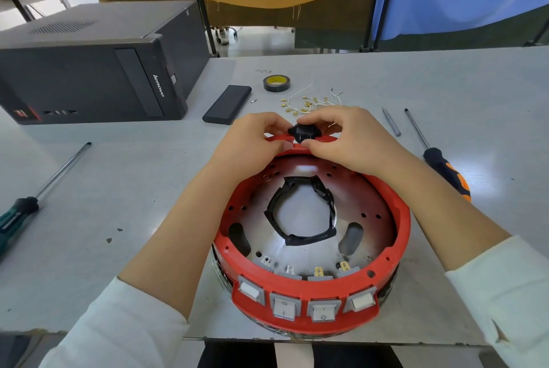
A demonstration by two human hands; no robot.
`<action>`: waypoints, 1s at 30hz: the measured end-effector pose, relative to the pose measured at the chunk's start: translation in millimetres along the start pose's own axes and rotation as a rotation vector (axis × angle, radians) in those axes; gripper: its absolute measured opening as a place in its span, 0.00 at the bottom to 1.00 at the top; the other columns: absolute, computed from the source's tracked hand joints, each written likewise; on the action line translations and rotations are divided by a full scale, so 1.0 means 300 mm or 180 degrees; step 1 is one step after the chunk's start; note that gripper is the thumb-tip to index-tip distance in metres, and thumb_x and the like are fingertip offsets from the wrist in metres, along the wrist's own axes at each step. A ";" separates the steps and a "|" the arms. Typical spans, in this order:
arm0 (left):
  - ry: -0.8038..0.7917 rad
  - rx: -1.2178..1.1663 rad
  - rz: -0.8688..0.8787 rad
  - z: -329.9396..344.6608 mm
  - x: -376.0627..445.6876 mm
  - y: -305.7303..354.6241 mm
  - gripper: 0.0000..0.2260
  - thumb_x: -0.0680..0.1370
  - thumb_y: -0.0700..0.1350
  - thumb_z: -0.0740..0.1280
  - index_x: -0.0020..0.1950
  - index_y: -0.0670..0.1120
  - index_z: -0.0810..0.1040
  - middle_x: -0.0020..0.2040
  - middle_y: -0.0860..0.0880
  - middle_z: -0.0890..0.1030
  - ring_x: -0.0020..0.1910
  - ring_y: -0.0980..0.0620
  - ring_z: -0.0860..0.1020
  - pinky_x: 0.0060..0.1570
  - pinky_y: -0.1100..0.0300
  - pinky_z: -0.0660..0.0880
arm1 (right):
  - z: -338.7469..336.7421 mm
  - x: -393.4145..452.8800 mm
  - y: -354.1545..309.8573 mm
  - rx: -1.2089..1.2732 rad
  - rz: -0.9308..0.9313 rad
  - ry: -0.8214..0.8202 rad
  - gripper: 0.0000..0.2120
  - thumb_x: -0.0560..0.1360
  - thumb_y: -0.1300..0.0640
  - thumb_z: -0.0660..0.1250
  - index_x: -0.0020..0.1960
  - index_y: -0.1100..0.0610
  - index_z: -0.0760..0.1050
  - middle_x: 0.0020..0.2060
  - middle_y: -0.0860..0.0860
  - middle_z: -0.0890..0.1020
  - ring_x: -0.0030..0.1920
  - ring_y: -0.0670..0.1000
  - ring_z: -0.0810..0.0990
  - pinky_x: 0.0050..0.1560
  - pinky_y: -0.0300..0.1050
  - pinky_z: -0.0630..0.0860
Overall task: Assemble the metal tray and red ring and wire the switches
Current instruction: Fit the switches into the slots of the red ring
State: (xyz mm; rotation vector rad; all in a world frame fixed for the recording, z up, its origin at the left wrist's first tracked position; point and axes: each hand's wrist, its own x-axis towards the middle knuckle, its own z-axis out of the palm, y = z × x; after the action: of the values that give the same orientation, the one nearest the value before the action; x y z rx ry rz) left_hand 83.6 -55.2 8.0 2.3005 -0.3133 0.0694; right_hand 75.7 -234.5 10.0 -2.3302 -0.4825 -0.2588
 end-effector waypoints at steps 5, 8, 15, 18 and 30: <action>-0.0008 0.0002 -0.0031 0.000 -0.002 0.002 0.07 0.74 0.43 0.72 0.51 0.52 0.81 0.46 0.56 0.83 0.47 0.56 0.80 0.53 0.61 0.75 | 0.001 0.002 0.004 -0.0048 -0.0026 -0.0019 0.16 0.70 0.58 0.72 0.57 0.50 0.81 0.49 0.44 0.82 0.48 0.40 0.77 0.53 0.33 0.72; -0.0034 0.0001 -0.0031 -0.004 -0.005 0.006 0.09 0.75 0.42 0.71 0.52 0.52 0.81 0.47 0.56 0.82 0.50 0.55 0.80 0.55 0.61 0.74 | 0.007 0.004 0.005 -0.0235 -0.0084 -0.0113 0.16 0.69 0.59 0.72 0.56 0.51 0.80 0.50 0.46 0.81 0.50 0.43 0.76 0.52 0.35 0.70; -0.0195 -0.0563 -0.0505 -0.015 -0.001 0.033 0.09 0.76 0.43 0.65 0.48 0.53 0.85 0.46 0.53 0.85 0.47 0.56 0.81 0.48 0.66 0.76 | 0.006 0.029 0.012 0.0214 0.0211 -0.0152 0.04 0.74 0.50 0.68 0.42 0.44 0.81 0.38 0.39 0.81 0.39 0.39 0.77 0.41 0.29 0.70; -0.0221 -0.0388 -0.0505 -0.011 0.010 0.037 0.09 0.77 0.53 0.67 0.44 0.51 0.85 0.39 0.54 0.84 0.38 0.61 0.77 0.36 0.74 0.70 | -0.012 0.060 0.016 0.0475 0.0521 -0.0161 0.06 0.75 0.51 0.69 0.43 0.51 0.84 0.41 0.46 0.84 0.43 0.44 0.80 0.48 0.41 0.74; -0.0314 -0.0590 -0.0935 -0.011 0.037 0.037 0.04 0.77 0.47 0.69 0.45 0.51 0.84 0.49 0.48 0.84 0.47 0.56 0.76 0.42 0.70 0.69 | -0.111 0.219 -0.073 -0.0133 0.1373 -0.1813 0.06 0.71 0.57 0.74 0.46 0.58 0.83 0.39 0.51 0.84 0.39 0.48 0.82 0.44 0.42 0.82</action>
State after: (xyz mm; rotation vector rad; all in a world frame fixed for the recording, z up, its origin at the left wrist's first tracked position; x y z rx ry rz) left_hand 91.9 -62.2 19.8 2.1448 -0.0271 -0.2135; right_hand 124.8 -225.9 68.3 -2.4617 -0.2242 0.6174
